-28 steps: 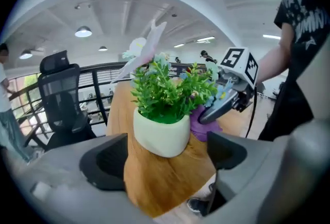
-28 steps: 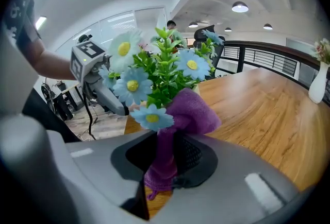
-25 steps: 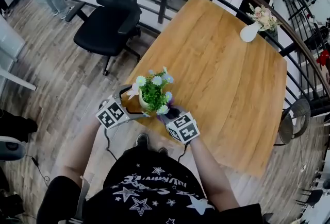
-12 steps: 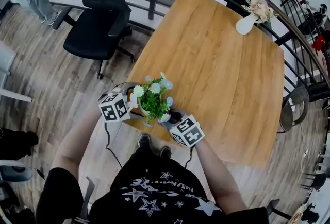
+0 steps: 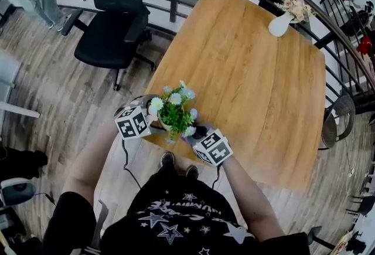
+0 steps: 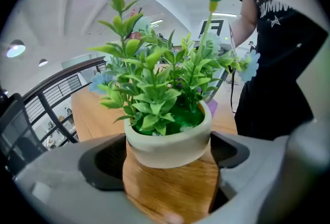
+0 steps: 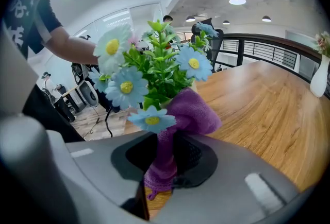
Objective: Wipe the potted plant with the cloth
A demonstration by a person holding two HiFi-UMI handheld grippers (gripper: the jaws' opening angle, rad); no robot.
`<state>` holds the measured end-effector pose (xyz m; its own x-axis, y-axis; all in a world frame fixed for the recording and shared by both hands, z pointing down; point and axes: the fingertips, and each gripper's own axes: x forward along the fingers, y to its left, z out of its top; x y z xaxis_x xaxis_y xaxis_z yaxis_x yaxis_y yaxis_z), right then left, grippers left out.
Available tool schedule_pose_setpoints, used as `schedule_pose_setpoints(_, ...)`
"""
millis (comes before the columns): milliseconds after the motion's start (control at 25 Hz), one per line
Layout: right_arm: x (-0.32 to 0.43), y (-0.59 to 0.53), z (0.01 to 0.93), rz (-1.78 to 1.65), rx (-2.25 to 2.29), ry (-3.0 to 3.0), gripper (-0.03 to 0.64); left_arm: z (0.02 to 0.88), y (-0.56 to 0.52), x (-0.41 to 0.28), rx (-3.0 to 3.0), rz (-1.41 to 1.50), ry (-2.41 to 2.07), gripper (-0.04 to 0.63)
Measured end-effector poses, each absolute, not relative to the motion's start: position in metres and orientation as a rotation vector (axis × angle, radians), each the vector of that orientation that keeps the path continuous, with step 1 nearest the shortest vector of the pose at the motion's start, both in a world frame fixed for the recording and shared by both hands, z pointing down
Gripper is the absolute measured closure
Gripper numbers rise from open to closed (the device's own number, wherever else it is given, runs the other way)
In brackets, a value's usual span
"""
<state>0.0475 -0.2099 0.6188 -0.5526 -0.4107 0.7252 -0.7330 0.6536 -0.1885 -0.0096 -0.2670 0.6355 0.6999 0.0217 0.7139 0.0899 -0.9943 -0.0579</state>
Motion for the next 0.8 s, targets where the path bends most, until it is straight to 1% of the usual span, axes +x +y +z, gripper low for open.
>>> schedule_pose_setpoints(800, 0.02, -0.21, 0.614, 0.611, 0.831, -2.267, 0.535, 0.632, -0.271, -0.025, -2.946, -1.23, 0.649, 0.066)
